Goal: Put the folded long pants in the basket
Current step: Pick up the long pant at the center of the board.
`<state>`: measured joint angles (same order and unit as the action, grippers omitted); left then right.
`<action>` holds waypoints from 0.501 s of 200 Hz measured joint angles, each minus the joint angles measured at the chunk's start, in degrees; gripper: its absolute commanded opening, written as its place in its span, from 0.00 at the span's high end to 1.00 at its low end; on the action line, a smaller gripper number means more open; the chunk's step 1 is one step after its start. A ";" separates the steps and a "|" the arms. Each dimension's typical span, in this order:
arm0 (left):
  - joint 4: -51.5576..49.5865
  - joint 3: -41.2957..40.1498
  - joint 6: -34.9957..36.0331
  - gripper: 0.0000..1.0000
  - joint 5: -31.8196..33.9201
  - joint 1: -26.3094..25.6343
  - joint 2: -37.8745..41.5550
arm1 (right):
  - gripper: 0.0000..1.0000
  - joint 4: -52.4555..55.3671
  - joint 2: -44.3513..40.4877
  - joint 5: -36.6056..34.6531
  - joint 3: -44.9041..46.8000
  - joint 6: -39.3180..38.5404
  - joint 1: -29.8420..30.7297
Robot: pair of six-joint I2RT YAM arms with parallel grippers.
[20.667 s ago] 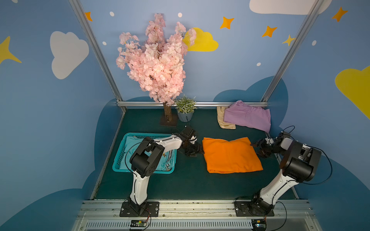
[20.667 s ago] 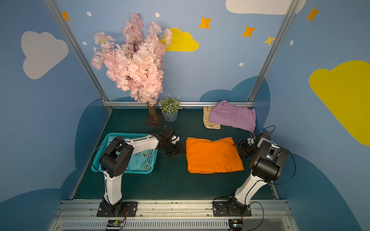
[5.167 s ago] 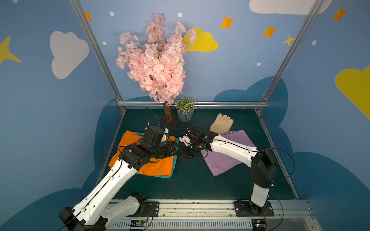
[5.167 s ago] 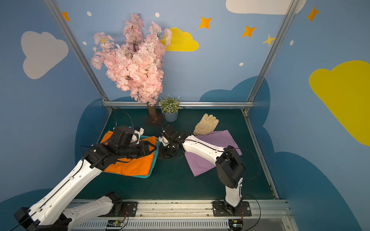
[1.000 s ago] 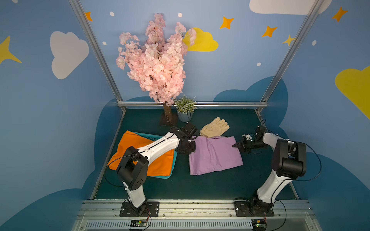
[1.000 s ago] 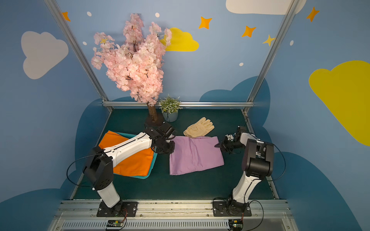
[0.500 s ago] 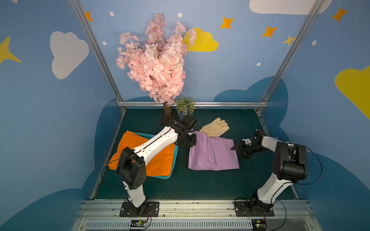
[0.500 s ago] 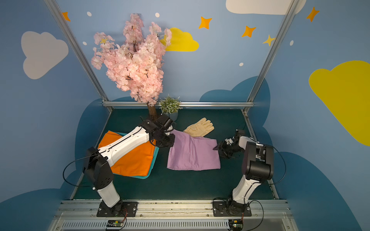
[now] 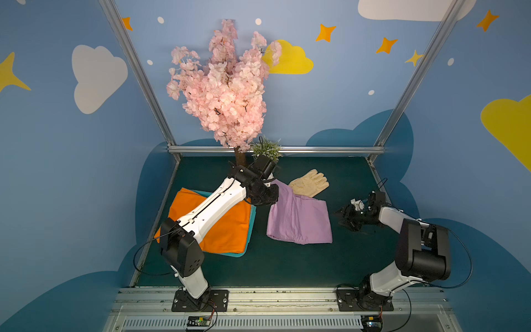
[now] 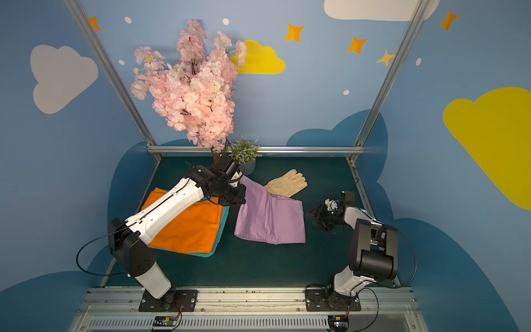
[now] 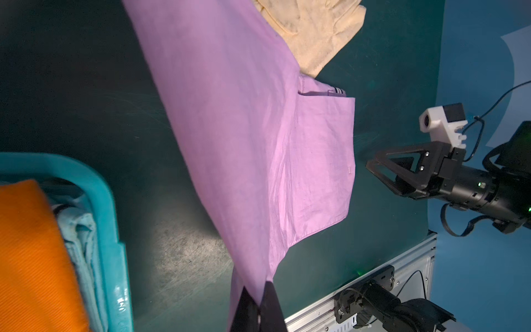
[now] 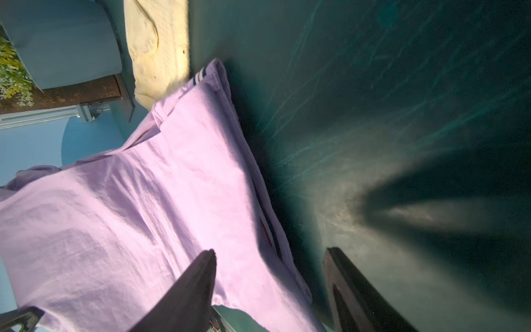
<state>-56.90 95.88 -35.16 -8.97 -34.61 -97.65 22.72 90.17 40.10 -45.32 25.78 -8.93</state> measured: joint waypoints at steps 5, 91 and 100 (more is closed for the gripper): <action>-0.11 0.02 0.02 0.98 0.00 0.17 0.00 | 0.35 0.20 -0.63 0.04 0.50 0.07 0.20; -1.33 1.99 0.09 0.98 -1.09 0.76 -1.05 | 0.22 -11.08 -37.11 -7.26 14.43 -5.49 19.89; -1.68 2.34 0.11 0.98 -1.42 0.96 -1.09 | 0.18 -13.27 -40.87 -8.70 16.46 -7.45 22.36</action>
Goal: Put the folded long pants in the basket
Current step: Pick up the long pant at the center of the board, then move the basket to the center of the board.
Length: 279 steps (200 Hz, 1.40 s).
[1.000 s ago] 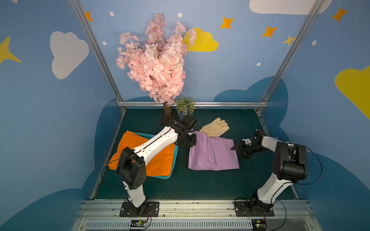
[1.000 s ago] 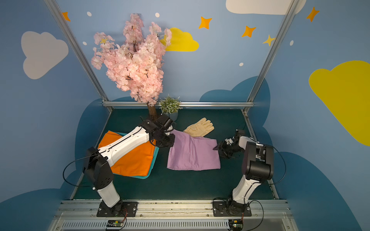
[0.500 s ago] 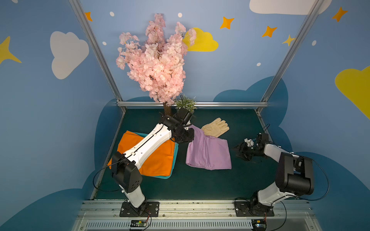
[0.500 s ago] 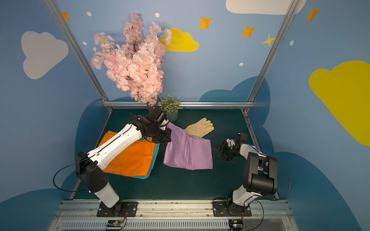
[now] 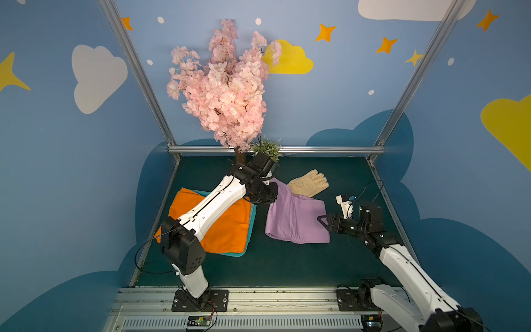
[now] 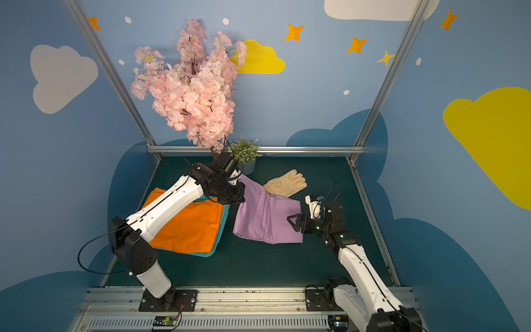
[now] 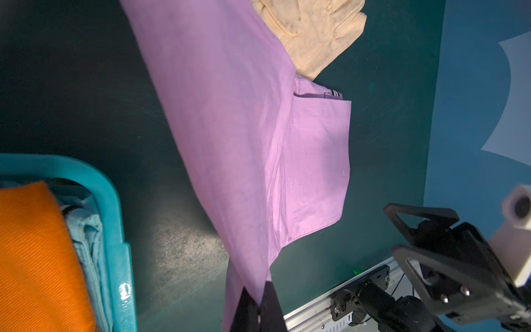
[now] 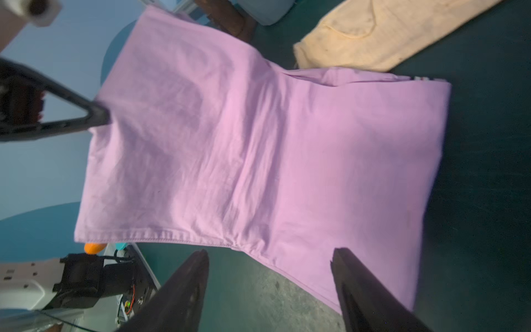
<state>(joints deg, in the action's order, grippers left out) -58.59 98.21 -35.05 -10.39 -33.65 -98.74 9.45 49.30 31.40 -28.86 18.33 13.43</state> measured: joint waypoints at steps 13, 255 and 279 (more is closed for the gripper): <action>-0.26 0.44 0.13 0.98 -0.44 0.28 0.00 | 0.14 -2.62 -4.17 -2.93 2.36 -2.91 3.41; -13.53 7.93 6.19 0.98 -8.02 16.44 11.54 | 0.16 -5.84 30.10 -5.64 -18.47 0.35 14.53; -15.06 7.98 7.37 0.98 -8.37 20.28 11.52 | 0.17 -8.92 36.92 -1.66 -18.91 7.76 15.06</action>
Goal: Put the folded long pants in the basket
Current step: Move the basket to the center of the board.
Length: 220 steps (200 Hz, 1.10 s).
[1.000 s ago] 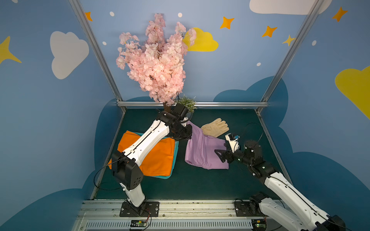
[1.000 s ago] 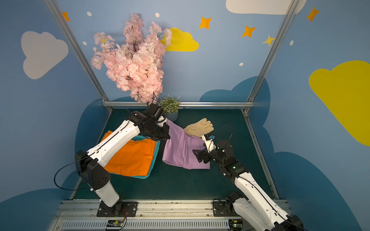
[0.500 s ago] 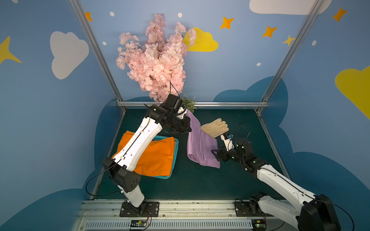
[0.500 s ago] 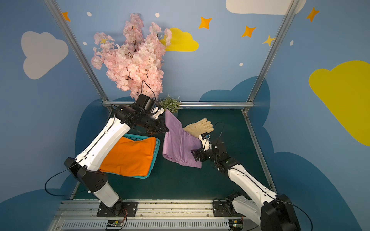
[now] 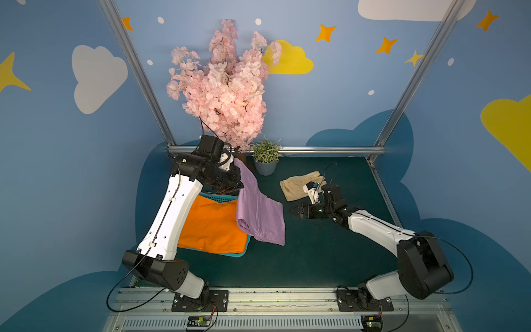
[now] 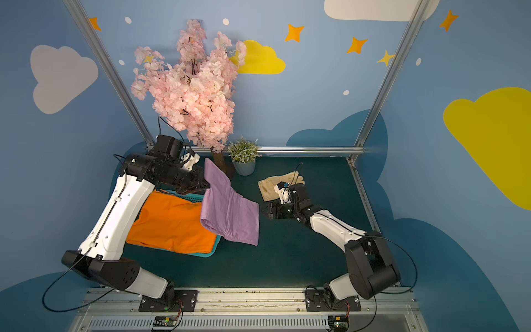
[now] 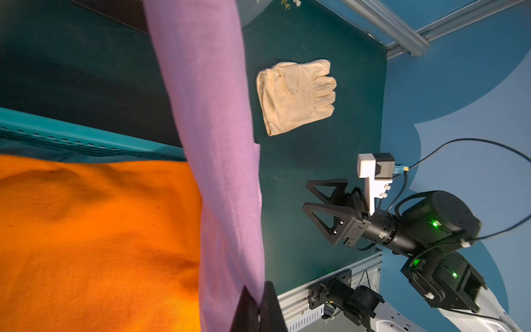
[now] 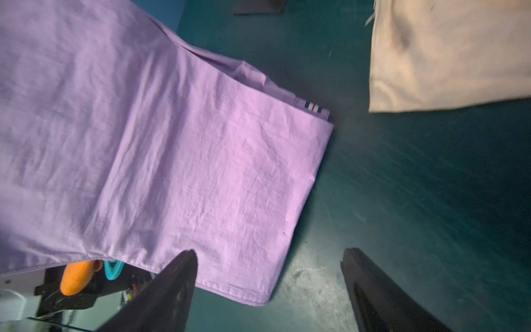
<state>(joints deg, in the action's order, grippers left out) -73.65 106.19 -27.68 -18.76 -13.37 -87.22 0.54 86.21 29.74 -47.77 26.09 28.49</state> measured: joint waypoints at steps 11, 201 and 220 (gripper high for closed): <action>-0.61 0.28 0.44 0.98 -0.85 1.36 0.00 | 0.18 -1.46 3.32 1.25 0.00 2.29 0.37; -3.26 4.33 4.98 0.98 -1.64 12.87 6.67 | 0.15 -19.61 17.62 6.69 -0.87 17.59 7.50; -3.48 3.15 5.92 0.98 -0.79 14.80 6.78 | 0.14 -22.60 19.96 7.17 -2.36 19.47 8.55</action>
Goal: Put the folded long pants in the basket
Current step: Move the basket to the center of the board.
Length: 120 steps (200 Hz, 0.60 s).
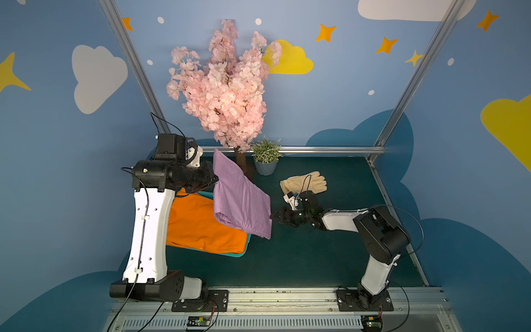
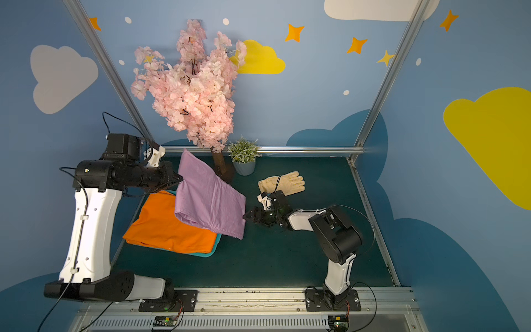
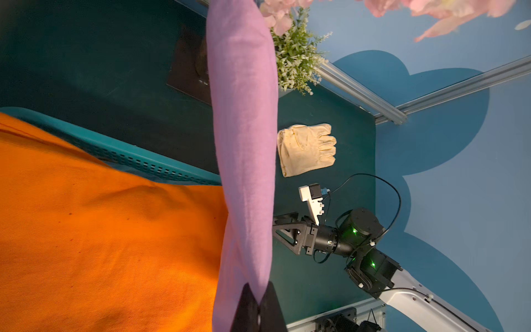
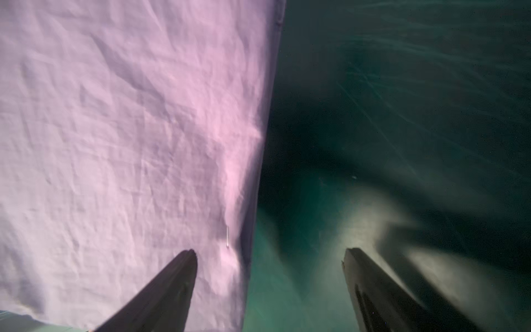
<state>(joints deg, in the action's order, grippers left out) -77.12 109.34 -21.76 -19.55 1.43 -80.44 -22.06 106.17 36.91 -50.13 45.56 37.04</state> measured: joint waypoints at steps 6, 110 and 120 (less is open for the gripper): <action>0.00 -0.42 0.22 0.98 0.13 0.68 0.00 | 0.14 -1.40 0.76 0.02 -0.39 0.70 0.44; 0.28 -4.22 2.32 0.98 -1.46 5.81 0.42 | 0.13 -49.07 22.16 7.19 -3.74 23.65 2.69; 0.37 -4.24 2.34 0.98 -1.53 5.86 0.42 | 0.14 -52.26 23.80 7.78 -4.63 25.73 2.78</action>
<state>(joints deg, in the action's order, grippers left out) -76.75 105.10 -19.42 -21.08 7.29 -80.03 -74.32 129.97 44.69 -54.76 71.29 39.81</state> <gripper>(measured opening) 0.048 0.868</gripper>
